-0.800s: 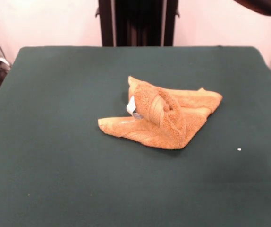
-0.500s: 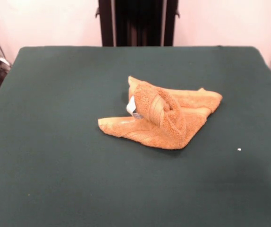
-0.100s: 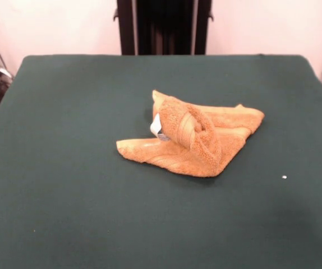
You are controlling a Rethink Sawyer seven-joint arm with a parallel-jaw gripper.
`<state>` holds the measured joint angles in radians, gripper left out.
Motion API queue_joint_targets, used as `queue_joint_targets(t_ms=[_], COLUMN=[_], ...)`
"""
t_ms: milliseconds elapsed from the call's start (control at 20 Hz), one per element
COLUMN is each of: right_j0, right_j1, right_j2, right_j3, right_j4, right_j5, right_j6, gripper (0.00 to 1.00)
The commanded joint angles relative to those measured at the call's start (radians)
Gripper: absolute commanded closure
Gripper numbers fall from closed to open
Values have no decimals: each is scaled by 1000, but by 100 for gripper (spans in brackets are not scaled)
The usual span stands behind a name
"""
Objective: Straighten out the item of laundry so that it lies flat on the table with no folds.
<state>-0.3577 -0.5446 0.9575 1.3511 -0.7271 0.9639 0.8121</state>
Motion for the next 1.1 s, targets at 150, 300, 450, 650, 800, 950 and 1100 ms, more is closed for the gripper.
queue_joint_targets(t_ms=[150, 300, 450, 650, 800, 950, 1100], right_j0=[61, 73, 84, 99, 111, 122, 137], right_j1=[81, 91, 100, 118, 124, 133, 148], right_j2=[16, 17, 16, 10, 4, -1, -6], right_j3=[-90, -119, -151, -194, -216, -242, -277], right_j4=[-18, -23, -22, -14, -7, -2, 3], right_j5=[123, 124, 126, 128, 134, 141, 153], right_j6=[-380, -398, -417, -448, -469, -492, -519], gripper=[0, 0, 0, 0, 0, 0, 0])
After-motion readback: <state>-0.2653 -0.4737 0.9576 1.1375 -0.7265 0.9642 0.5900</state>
